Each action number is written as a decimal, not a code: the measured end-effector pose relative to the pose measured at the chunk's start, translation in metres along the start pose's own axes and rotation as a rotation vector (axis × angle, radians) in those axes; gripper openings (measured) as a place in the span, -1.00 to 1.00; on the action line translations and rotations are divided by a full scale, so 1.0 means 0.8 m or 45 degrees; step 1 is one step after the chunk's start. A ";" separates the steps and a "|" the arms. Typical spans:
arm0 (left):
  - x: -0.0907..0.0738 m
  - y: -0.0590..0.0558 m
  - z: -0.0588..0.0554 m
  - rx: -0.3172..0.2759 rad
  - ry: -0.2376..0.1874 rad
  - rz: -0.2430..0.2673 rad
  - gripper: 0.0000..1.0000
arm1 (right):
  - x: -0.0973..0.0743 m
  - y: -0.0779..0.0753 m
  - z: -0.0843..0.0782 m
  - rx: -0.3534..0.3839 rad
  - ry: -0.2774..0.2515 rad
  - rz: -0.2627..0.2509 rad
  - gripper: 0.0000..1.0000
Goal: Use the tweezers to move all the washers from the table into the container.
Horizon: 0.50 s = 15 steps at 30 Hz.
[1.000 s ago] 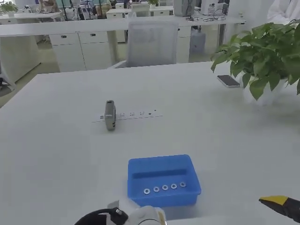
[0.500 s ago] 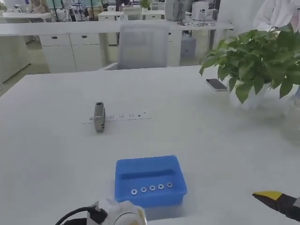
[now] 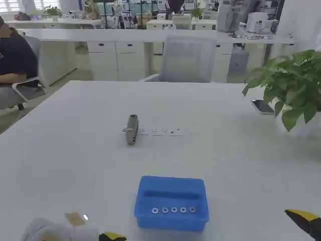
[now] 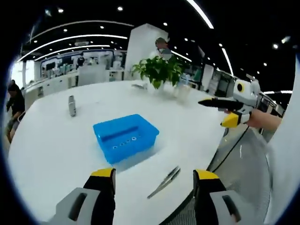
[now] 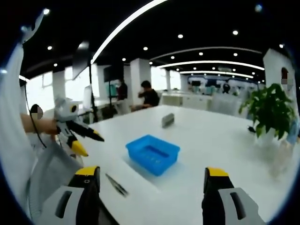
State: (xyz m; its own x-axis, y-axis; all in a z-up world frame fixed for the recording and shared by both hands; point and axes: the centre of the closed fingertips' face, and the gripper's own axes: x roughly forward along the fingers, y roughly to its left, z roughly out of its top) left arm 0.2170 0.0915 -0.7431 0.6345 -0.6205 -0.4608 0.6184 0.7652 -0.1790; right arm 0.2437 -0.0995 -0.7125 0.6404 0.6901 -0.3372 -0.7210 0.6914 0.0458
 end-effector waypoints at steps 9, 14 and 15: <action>-0.019 0.004 0.041 -0.081 -0.343 0.202 0.60 | -0.001 0.000 0.010 -0.037 -0.053 0.021 0.98; -0.023 0.005 0.057 -0.097 -0.462 0.266 0.86 | 0.002 -0.001 0.014 -0.044 -0.088 0.011 0.98; -0.023 0.008 0.060 -0.082 -0.477 0.290 0.93 | 0.003 -0.002 0.015 -0.043 -0.096 0.008 0.98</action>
State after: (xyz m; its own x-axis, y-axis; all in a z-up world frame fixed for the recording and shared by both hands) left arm 0.2311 0.0996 -0.6941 0.8829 -0.4450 -0.1501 0.4206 0.8914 -0.1687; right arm 0.2490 -0.0965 -0.7023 0.6528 0.7095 -0.2654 -0.7330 0.6801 0.0153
